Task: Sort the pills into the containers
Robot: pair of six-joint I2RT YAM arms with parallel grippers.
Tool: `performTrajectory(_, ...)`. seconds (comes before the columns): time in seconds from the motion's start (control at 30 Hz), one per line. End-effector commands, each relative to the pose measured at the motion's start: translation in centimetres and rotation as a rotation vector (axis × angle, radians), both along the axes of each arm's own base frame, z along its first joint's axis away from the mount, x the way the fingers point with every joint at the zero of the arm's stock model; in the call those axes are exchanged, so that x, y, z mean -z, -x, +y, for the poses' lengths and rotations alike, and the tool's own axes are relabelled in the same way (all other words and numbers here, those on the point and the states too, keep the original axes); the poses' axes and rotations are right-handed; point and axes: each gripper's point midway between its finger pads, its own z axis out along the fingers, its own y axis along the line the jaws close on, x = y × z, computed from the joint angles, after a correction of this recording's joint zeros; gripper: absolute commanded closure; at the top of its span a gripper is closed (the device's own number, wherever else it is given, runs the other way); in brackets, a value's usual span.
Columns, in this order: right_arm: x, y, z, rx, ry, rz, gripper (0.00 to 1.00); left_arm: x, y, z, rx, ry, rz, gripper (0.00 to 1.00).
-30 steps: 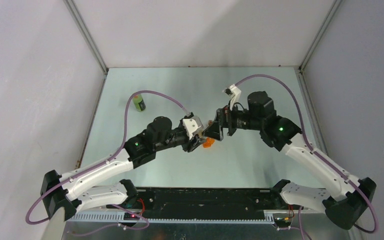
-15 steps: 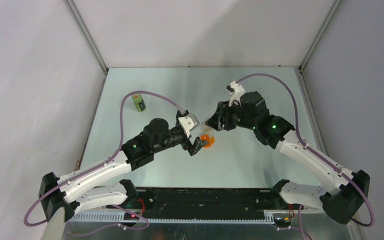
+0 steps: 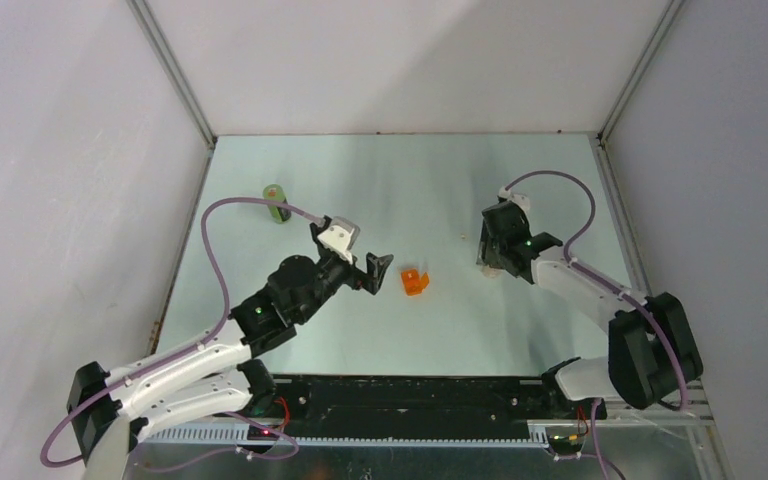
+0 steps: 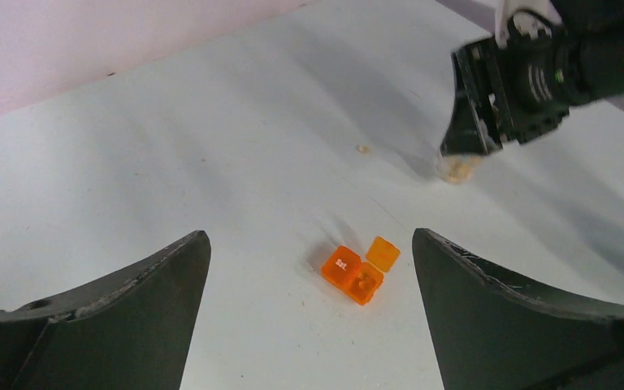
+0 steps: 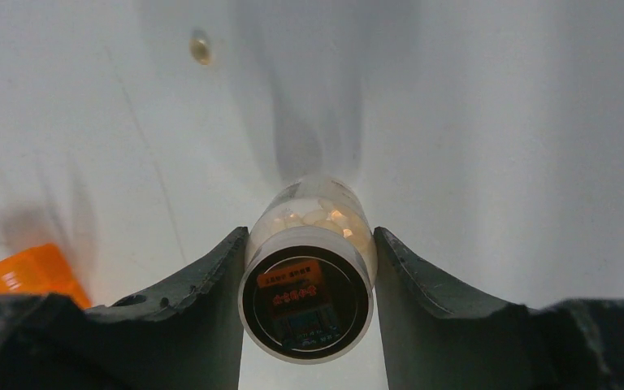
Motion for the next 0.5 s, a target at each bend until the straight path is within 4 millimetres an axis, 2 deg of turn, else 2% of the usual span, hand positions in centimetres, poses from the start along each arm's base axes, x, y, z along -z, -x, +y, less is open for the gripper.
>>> performTrajectory(0.0,-0.3,-2.7,-0.8,0.091,0.035,-0.093,0.61,-1.7,-1.7,1.7,-0.164,0.144,-0.002,0.01)
performTrajectory(0.17,2.1,-3.0,-0.8,0.094,0.056,-0.071,0.52,-1.4,-2.0,2.4,-0.216,0.191,0.031,0.01)
performTrajectory(0.3,2.9,-2.9,-0.6,0.092,0.049,-0.054,0.44,-1.5,-1.6,2.6,-0.207,0.223,0.034,0.01)
performTrajectory(0.37,2.8,-2.9,-0.4,0.088,0.038,-0.054,0.37,-1.2,-1.5,2.8,-0.214,0.228,0.049,0.01)
performTrajectory(0.47,2.4,-2.6,0.0,0.065,0.021,-0.046,0.2,-0.4,-1.5,3.1,-0.239,0.233,0.089,0.01)
